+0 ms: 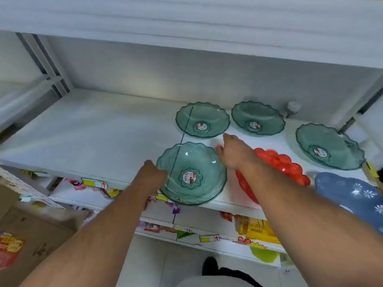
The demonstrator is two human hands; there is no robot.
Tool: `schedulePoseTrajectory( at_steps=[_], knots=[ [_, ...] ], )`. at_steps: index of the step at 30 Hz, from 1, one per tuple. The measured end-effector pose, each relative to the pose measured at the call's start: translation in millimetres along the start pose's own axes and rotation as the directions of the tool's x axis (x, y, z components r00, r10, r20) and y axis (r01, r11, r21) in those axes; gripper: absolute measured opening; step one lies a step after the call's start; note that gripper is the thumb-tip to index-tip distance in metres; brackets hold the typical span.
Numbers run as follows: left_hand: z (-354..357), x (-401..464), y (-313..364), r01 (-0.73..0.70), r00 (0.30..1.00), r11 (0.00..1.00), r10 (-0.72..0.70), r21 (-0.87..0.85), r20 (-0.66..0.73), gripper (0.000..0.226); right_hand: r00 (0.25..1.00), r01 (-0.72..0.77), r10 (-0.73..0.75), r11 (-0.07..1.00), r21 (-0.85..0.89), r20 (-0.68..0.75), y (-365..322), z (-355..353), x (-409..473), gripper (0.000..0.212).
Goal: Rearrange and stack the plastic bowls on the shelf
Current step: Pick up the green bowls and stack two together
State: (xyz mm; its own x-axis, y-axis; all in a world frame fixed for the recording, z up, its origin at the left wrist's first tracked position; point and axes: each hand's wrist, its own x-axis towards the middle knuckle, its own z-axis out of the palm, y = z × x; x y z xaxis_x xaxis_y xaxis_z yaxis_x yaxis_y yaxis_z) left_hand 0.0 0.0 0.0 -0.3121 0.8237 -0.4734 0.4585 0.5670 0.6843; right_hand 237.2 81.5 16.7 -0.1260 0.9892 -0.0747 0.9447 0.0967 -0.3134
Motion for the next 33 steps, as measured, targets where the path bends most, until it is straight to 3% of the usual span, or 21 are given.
schedulePoseTrajectory(
  at_steps=[3, 6, 11, 15, 19, 27, 33],
  knots=[
    [3.1, 9.6, -3.3, 0.092, 0.995, 0.977, -0.084, -0.193, 0.048, 0.033, 0.994, -0.101, 0.105, 0.979, 0.177, -0.013, 2.2, 5.3, 26.1, 0.048],
    [6.1, 14.8, -9.4, 0.16, 0.986, 0.937, -0.134, -0.312, 0.103, 0.012, 0.964, -0.259, 0.263, 0.891, 0.374, 0.04, 0.5, 8.8, 51.8, 0.042],
    [4.9, 10.8, -16.3, 0.165, 0.983, 0.886, -0.11, -0.432, 0.15, 0.018, 0.896, -0.424, 0.411, 0.684, 0.593, 0.168, 9.6, 25.8, 88.1, 0.023],
    [4.2, 9.0, -19.5, 0.153, 0.984, 0.871, -0.093, -0.467, 0.15, 0.017, 0.836, -0.484, 0.435, 0.294, 0.824, 0.335, 11.0, 38.5, 100.1, 0.014],
    [2.2, 5.3, -22.4, 0.153, 0.985, 0.865, -0.093, -0.479, 0.148, 0.02, 0.817, -0.485, 0.419, 0.126, 0.865, 0.397, 6.4, 38.4, 105.2, 0.007],
    [-22.3, -1.8, -38.1, 0.141, 0.99, 0.843, -0.112, -0.519, 0.086, 0.02, 0.782, -0.454, 0.501, 0.053, 0.889, 0.37, -0.5, 21.2, 93.9, 0.01],
    [-53.7, -25.8, -51.7, 0.12, 0.991, 0.791, -0.128, -0.6, 0.03, 0.015, 0.81, -0.376, 0.499, 0.038, 0.926, 0.309, -11.1, 9.0, 72.9, 0.011]
  ],
)
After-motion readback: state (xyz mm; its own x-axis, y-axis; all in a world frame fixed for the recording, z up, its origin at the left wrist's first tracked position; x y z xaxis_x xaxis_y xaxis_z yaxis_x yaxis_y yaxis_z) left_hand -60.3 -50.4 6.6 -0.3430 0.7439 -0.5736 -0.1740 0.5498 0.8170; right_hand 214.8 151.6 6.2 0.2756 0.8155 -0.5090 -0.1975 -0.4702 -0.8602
